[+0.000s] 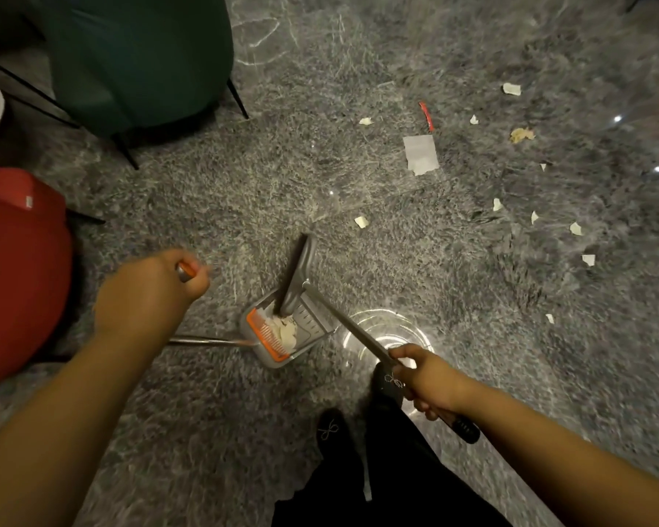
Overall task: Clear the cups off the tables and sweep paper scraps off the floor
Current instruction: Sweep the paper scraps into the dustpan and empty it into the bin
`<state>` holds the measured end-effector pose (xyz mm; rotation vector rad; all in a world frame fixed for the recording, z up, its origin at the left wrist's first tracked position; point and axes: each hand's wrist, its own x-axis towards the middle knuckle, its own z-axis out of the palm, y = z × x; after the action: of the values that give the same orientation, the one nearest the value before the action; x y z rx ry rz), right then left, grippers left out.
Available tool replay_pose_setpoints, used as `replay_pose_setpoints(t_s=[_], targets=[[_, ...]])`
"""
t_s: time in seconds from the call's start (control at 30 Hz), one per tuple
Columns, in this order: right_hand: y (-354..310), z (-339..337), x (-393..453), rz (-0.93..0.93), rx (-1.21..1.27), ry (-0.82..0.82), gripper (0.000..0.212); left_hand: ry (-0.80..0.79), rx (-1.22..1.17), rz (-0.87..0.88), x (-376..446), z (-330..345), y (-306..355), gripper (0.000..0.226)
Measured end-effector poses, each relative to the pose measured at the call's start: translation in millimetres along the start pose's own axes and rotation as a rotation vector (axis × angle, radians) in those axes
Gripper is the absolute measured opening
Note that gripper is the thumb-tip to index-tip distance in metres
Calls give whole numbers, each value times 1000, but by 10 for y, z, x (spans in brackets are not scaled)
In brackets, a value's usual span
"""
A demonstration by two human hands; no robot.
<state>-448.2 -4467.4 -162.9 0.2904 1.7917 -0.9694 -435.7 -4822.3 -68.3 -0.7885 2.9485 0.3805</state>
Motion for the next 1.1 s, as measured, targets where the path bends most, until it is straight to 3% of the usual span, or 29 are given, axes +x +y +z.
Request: replay_pose_setpoints(t_s=[0.27, 0.67, 0.93, 1.1], targets=[[-367, -449, 41, -79, -33, 205, 21, 46, -81, -75, 214, -116, 27, 25], [-1125, -1836, 833, -33, -90, 389, 34, 40, 62, 93, 1544, -82, 869, 25], [-1654, -2693, 1574, 16, -290, 421, 31, 5, 92, 115, 2644, 29, 1578, 21], [-1832, -2728, 1931, 51, -416, 353, 32, 24, 123, 174, 2949, 191, 1895, 20]])
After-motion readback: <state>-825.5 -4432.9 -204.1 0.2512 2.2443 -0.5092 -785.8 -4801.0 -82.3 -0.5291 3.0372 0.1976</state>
